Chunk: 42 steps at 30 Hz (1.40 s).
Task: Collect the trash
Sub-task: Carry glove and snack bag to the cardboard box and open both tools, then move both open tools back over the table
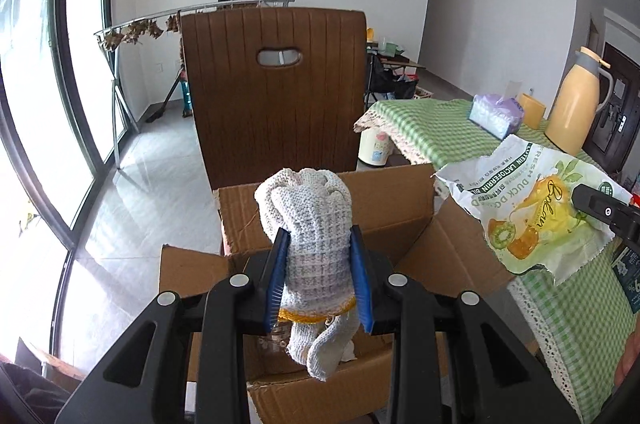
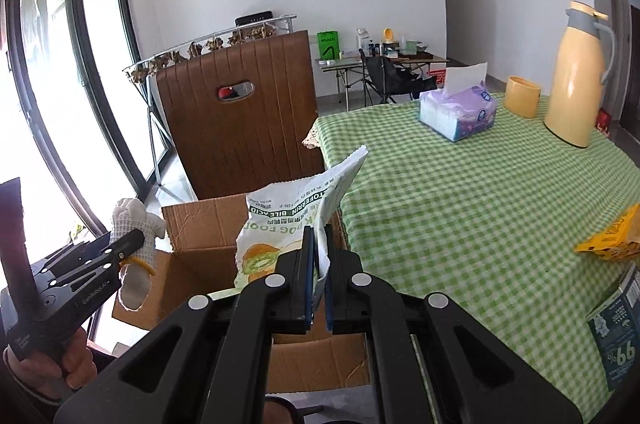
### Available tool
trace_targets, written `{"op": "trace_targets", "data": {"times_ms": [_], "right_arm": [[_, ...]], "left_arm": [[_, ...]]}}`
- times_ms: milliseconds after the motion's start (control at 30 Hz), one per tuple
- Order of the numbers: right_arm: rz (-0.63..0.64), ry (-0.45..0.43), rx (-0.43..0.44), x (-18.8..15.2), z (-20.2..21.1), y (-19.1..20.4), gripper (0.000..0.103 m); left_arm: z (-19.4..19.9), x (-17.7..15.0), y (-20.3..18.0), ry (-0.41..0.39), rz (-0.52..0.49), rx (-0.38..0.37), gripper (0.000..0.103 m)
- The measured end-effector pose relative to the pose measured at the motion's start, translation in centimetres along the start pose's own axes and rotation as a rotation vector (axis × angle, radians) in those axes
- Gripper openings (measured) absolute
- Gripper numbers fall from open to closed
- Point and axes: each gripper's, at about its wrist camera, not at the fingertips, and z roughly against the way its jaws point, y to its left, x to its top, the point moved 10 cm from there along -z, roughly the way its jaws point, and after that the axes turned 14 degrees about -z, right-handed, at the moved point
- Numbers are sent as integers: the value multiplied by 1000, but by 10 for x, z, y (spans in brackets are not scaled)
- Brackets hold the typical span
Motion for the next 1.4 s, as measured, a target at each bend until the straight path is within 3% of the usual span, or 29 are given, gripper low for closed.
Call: {"op": "trace_targets", "data": {"times_ms": [500,633,667,700,800,833,867,933,1200,1400], "right_arm": [[134,267,7,-75,-104,43,4],[186,336,-3,-95,-130,51,5],[197,354,-6,-101,-136,52,5],[212,381,-13,-107,-142,53,6],[248,420,-25,-121,-158,55,10],[250,427,-28,-123,-163,54,23],[257,435,-37,-125,-166,53,50],[267,430,-29,-126,-167,52,61],[248,389,-17,-110,-152,52,62],[227,324,-5,-93,-119,55,62]], "left_arm": [[-103,-89,21,301,77,-68,28],[-120,-109,20,381,112,-110,37],[-124,-114,20,400,115,-121,42],[-125,-118,21,408,124,-125,58],[-121,-119,24,391,126,-132,69],[-120,-118,23,384,119,-145,71],[-118,-118,23,384,117,-153,71],[-112,-114,25,374,123,-155,75],[-94,-92,31,300,88,-130,83],[-75,-79,28,248,65,-117,84]]}}
